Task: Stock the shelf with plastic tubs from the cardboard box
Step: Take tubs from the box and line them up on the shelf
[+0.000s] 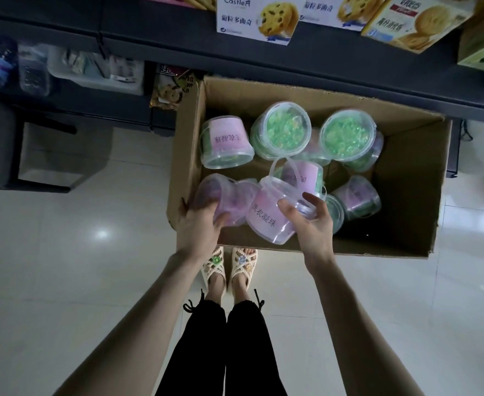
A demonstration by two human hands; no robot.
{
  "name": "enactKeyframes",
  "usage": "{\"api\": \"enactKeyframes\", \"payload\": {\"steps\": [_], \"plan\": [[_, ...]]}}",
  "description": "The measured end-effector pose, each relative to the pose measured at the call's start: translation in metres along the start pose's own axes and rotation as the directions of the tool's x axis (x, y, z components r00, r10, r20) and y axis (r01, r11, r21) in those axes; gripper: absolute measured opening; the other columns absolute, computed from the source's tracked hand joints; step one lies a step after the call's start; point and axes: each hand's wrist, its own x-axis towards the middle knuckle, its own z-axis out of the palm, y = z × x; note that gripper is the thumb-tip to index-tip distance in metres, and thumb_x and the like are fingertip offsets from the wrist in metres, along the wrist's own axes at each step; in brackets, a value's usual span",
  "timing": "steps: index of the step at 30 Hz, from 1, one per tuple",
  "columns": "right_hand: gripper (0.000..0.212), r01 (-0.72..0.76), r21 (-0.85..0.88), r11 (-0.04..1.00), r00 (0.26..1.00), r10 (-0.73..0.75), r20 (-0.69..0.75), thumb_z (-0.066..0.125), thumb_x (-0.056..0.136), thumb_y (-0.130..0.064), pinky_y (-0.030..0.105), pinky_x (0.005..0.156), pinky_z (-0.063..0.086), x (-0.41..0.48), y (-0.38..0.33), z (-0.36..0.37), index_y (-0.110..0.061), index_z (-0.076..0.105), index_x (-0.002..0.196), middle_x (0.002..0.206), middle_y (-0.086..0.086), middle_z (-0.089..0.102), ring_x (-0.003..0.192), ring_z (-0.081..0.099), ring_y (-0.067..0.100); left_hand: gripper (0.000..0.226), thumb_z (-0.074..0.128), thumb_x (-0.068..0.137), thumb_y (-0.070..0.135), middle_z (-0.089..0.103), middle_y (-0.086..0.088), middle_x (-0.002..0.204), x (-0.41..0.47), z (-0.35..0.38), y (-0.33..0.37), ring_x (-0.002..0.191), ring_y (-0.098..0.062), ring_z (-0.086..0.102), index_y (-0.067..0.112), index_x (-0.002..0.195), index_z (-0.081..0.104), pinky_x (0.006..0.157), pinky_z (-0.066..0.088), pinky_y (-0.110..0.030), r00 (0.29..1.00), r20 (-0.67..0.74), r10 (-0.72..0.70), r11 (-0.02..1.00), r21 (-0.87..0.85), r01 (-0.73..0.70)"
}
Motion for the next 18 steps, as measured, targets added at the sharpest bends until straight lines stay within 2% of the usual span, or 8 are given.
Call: {"api": "enactKeyframes", "payload": {"steps": [3, 5, 7, 10, 12, 14, 16, 18], "plan": [[0.071, 0.020, 0.013, 1.000, 1.000, -0.019, -0.024, 0.083, 0.054, -0.046, 0.016, 0.068, 0.051, -0.005, -0.006, -0.007, -0.020, 0.056, 0.114, 0.116, 0.006, 0.062, 0.097, 0.065, 0.013, 0.023, 0.061, 0.089, 0.020, 0.072, -0.013, 0.081, -0.006, -0.017, 0.011, 0.072, -0.033, 0.066, 0.007, 0.107, 0.066, 0.075, 0.053, -0.040, 0.994, -0.110, 0.001, 0.996, -0.089, -0.011], [0.065, 0.046, 0.028, 0.999, 0.998, -0.045, -0.033, 0.081, 0.054, -0.051, 0.020, 0.069, 0.053, -0.011, -0.018, -0.015, -0.021, 0.058, 0.108, 0.110, 0.006, 0.064, 0.092, 0.066, 0.011, 0.023, 0.061, 0.089, 0.015, 0.069, -0.008, 0.072, -0.011, -0.036, 0.022, 0.055, -0.021, 0.062, 0.002, 0.107, 0.065, 0.057, 0.051, -0.027, 0.985, -0.168, 0.045, 0.987, -0.142, -0.069], [0.061, 0.058, 0.044, 0.997, 0.998, -0.057, -0.029, 0.078, 0.055, -0.054, 0.029, 0.072, 0.055, -0.021, -0.039, -0.024, -0.023, 0.059, 0.104, 0.105, 0.006, 0.066, 0.091, 0.067, 0.014, 0.025, 0.059, 0.090, 0.015, 0.062, 0.000, 0.068, -0.018, -0.059, 0.041, 0.049, -0.010, 0.053, -0.002, 0.108, 0.062, 0.049, 0.042, -0.017, 0.968, -0.239, 0.079, 0.975, -0.184, -0.125], [0.067, 0.076, 0.140, 0.987, 0.997, -0.079, 0.015, 0.075, 0.057, -0.056, 0.031, 0.072, 0.057, -0.041, -0.084, -0.042, -0.021, 0.057, 0.111, 0.098, -0.001, 0.070, 0.088, 0.069, 0.013, 0.028, 0.052, 0.092, 0.017, 0.054, 0.004, 0.077, -0.032, -0.107, 0.083, 0.057, -0.006, 0.050, -0.006, 0.106, 0.058, 0.049, 0.035, -0.005, 0.904, -0.414, 0.111, 0.950, -0.223, -0.219], [0.078, 0.121, 0.171, 0.978, 0.992, -0.127, 0.027, 0.073, 0.058, -0.058, 0.034, 0.079, 0.057, -0.057, -0.127, -0.055, -0.020, 0.053, 0.122, 0.107, 0.001, 0.068, 0.095, 0.068, 0.016, 0.030, 0.047, 0.095, 0.020, 0.055, 0.000, 0.082, -0.038, -0.144, 0.117, 0.064, -0.005, 0.051, -0.006, 0.109, 0.054, 0.056, 0.040, -0.005, 0.856, -0.498, 0.139, 0.920, -0.255, -0.298], [0.088, 0.189, 0.203, 0.961, 0.981, -0.192, -0.006, 0.072, 0.056, -0.060, 0.037, 0.079, 0.056, -0.074, -0.176, -0.072, -0.014, 0.051, 0.128, 0.112, 0.005, 0.066, 0.099, 0.066, 0.019, 0.032, 0.045, 0.097, 0.024, 0.058, -0.007, 0.087, -0.040, -0.182, 0.155, 0.073, -0.013, 0.056, -0.004, 0.111, 0.052, 0.063, 0.041, -0.011, 0.815, -0.550, 0.184, 0.886, -0.266, -0.379], [0.077, 0.308, 0.216, 0.927, 0.951, -0.309, -0.027, 0.069, 0.059, -0.061, 0.036, 0.067, 0.056, -0.092, -0.232, -0.095, -0.014, 0.058, 0.119, 0.103, 0.001, 0.070, 0.093, 0.067, 0.018, 0.031, 0.045, 0.097, 0.025, 0.057, -0.007, 0.089, -0.039, -0.220, 0.197, 0.078, -0.014, 0.054, -0.002, 0.111, 0.053, 0.069, 0.040, -0.015, 0.749, -0.620, 0.235, 0.845, -0.250, -0.472], [0.058, 0.418, 0.248, 0.874, 0.902, -0.433, 0.007, 0.068, 0.063, -0.060, 0.036, 0.066, 0.052, -0.110, -0.287, -0.120, -0.019, 0.064, 0.103, 0.095, 0.000, 0.070, 0.089, 0.066, 0.020, 0.032, 0.046, 0.097, 0.027, 0.055, -0.004, 0.094, -0.038, -0.256, 0.243, 0.083, -0.014, 0.053, 0.001, 0.112, 0.053, 0.074, 0.041, -0.019, 0.702, -0.665, 0.254, 0.812, -0.248, -0.528]]}}
